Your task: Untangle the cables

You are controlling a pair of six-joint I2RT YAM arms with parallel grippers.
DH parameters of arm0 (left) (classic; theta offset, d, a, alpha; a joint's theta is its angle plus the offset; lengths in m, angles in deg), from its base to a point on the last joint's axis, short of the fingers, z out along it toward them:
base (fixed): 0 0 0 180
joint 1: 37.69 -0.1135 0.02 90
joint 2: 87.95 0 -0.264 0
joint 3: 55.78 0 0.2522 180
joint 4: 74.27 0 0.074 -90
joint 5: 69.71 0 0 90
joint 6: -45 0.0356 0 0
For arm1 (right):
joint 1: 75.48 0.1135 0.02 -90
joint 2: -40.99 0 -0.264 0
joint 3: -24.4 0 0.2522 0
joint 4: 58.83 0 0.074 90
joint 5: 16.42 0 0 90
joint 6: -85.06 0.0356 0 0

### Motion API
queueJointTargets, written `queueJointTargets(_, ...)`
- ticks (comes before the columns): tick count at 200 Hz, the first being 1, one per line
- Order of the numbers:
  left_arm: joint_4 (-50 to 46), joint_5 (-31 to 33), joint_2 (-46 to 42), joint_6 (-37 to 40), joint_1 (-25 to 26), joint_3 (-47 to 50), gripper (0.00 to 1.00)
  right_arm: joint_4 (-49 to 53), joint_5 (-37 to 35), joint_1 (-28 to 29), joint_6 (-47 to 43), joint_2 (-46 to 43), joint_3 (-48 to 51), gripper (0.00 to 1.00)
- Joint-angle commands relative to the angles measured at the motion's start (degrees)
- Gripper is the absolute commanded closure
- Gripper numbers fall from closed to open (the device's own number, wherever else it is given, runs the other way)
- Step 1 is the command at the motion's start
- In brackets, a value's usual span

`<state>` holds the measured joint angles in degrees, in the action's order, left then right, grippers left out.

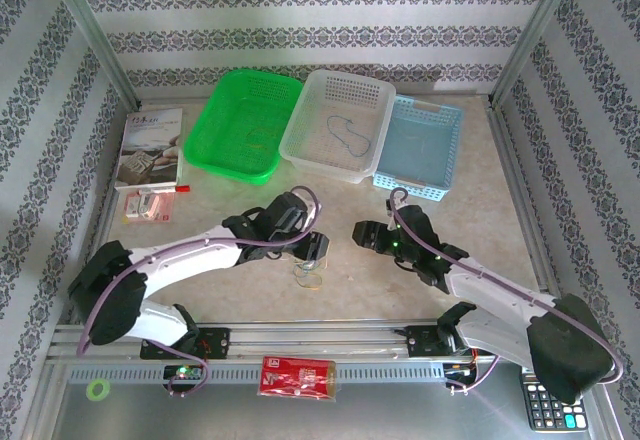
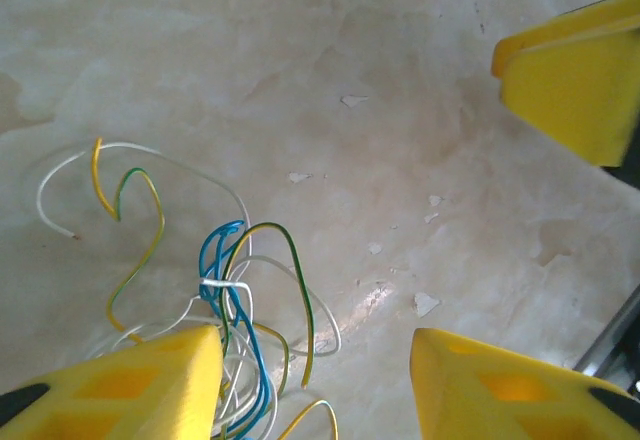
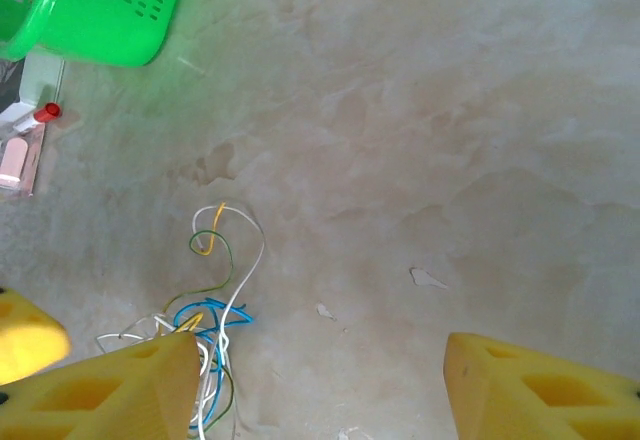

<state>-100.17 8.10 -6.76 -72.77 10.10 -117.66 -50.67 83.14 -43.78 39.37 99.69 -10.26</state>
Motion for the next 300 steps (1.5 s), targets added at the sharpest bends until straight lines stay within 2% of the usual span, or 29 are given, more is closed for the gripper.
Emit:
queueJointTargets(1,0.7,1.6,1.9,1.8,1.4,-3.0,0.51,-0.7,1.4,-1.0,1.1,-1.5,0.9,0.34)
queueJointTargets(58,-3.6,5.8,6.5,4.4,3.5,-7.1,0.61,-1.2,2.0,-2.4,1.8,-2.9,3.7,0.34)
queueJointTargets(105,-7.3,10.0,8.6,5.5,4.9,-8.5,0.63,-1.4,2.4,-3.4,2.0,-3.8,4.4,0.34)
queueJointTargets(164,-7.5,10.5,10.5,5.8,5.6,-8.9,0.68,-1.5,2.9,-4.2,2.1,-3.8,4.7,0.34)
queueJointTargets(192,-7.2,10.5,11.2,5.8,5.6,-9.1,0.73,-1.5,3.1,-4.4,2.1,-3.9,4.8,0.34)
queueJointTargets(213,-7.2,10.5,11.6,5.9,5.6,-9.3,0.81,-1.5,3.3,-4.5,2.1,-4.1,4.7,0.34)
queueJointTargets(250,-6.2,11.8,8.1,5.4,5.6,-9.1,1.0,-3.4,5.1,-4.5,1.4,-4.3,5.0,0.34)
queueJointTargets(300,-10.2,12.3,1.9,7.1,5.4,-14.5,1.0,-11.8,11.0,-3.0,-2.4,-3.9,5.1,0.33)
